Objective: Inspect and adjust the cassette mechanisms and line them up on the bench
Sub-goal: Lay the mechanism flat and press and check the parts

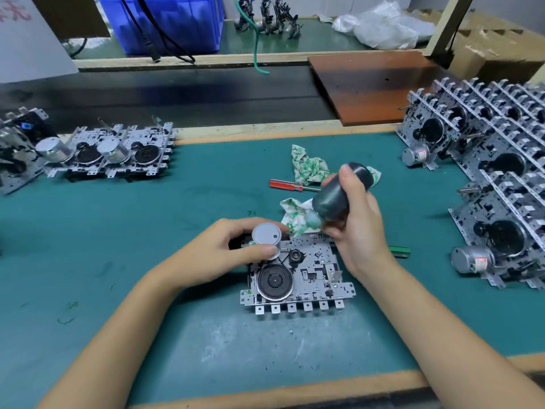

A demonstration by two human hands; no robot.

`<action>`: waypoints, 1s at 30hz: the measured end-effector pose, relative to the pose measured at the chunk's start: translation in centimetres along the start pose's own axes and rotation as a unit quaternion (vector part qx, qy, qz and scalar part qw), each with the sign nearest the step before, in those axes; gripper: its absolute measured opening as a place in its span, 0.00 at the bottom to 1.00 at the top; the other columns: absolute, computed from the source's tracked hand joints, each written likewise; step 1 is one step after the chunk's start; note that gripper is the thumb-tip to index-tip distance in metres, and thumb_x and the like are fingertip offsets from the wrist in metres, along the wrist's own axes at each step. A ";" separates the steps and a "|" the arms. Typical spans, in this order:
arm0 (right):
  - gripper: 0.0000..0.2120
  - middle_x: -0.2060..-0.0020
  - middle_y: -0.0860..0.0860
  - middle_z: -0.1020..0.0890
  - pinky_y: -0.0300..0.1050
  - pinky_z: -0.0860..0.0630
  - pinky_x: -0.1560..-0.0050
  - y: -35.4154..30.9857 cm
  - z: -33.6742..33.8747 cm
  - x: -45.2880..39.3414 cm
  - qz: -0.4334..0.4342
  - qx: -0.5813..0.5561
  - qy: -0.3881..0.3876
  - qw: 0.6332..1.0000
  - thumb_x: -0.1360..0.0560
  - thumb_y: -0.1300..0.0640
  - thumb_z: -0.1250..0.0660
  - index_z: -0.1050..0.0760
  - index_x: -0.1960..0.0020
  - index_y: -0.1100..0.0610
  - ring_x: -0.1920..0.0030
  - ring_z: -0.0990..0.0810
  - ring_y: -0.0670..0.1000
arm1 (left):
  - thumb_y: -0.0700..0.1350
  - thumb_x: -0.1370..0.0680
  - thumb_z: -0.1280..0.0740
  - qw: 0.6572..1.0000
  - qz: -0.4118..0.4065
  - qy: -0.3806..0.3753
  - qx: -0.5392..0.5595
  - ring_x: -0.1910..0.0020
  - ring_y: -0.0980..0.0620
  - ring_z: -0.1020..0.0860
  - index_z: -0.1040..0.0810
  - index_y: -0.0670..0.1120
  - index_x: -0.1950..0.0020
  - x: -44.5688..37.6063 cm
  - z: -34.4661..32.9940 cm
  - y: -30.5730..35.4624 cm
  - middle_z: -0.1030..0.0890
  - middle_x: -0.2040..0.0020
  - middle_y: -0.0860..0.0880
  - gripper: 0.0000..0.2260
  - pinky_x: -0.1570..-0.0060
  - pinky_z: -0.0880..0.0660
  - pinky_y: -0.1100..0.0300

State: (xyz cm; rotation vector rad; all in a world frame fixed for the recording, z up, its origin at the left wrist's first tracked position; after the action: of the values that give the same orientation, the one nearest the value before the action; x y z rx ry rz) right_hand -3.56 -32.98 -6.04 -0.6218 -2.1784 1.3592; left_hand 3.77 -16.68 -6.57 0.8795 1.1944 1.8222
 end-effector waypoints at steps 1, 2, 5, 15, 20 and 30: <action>0.14 0.73 0.45 0.26 0.34 0.32 0.78 0.1 0.0 0.0 0.007 0.019 0.003 1.000 0.32 0.44 0.34 0.29 0.58 0.54 0.73 0.27 0.44 | 0.49 0.27 0.33 1.000 0.003 0.002 0.010 0.54 0.65 0.23 0.21 0.53 0.42 0.0 0.0 0.0 0.18 0.52 0.60 0.14 0.54 0.29 0.72; 0.10 0.74 0.42 0.25 0.36 0.28 0.73 0.2 0.0 -0.1 0.015 0.038 0.006 0.999 0.29 0.46 0.35 0.29 0.59 0.52 0.70 0.25 0.44 | 0.49 0.28 0.33 1.000 0.005 0.005 0.018 0.54 0.64 0.23 0.20 0.54 0.43 0.0 0.0 0.0 0.18 0.52 0.59 0.14 0.55 0.29 0.72; 0.09 0.74 0.40 0.26 0.40 0.24 0.66 0.3 -0.1 0.0 0.046 0.066 -0.009 0.997 0.28 0.47 0.35 0.29 0.61 0.52 0.68 0.24 0.41 | 0.49 0.29 0.32 0.999 0.011 0.011 0.034 0.53 0.62 0.23 0.20 0.54 0.43 0.0 0.1 -0.1 0.17 0.50 0.55 0.14 0.52 0.27 0.70; 0.10 0.68 0.47 0.27 0.46 0.27 0.58 0.5 -0.4 0.0 0.093 0.104 -0.034 0.990 0.31 0.46 0.35 0.29 0.64 0.52 0.63 0.27 0.47 | 0.48 0.29 0.32 0.999 0.017 0.012 0.046 0.43 0.56 0.21 0.20 0.52 0.41 0.1 0.1 0.1 0.18 0.43 0.53 0.16 0.46 0.28 0.71; 0.10 0.69 0.44 0.26 0.41 0.23 0.64 0.6 -0.5 0.0 0.095 0.104 -0.053 0.989 0.30 0.47 0.35 0.29 0.61 0.52 0.65 0.25 0.43 | 0.48 0.29 0.32 0.998 0.021 0.014 0.051 0.44 0.56 0.22 0.20 0.53 0.41 0.1 0.1 0.1 0.18 0.43 0.52 0.16 0.44 0.28 0.68; 0.08 0.73 0.40 0.26 0.36 0.25 0.70 0.3 -0.7 0.3 0.093 0.071 -0.065 0.991 0.28 0.50 0.36 0.29 0.60 0.55 0.69 0.23 0.39 | 0.47 0.29 0.32 0.999 0.015 0.012 0.049 0.45 0.61 0.22 0.20 0.54 0.42 0.2 0.0 0.3 0.17 0.45 0.55 0.15 0.45 0.29 0.71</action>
State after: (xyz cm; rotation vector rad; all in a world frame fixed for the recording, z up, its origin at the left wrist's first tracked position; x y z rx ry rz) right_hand -3.38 -32.20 -5.97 -0.7133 -2.1426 1.6791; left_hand 3.63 -16.60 -6.23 0.9384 1.3011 1.8159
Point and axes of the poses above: each hand's wrist, its own x-axis away from the middle knuckle, its own z-axis out of the back of the hand, y = z × x, the point moved 4 cm from there along -x, towards the middle knuckle
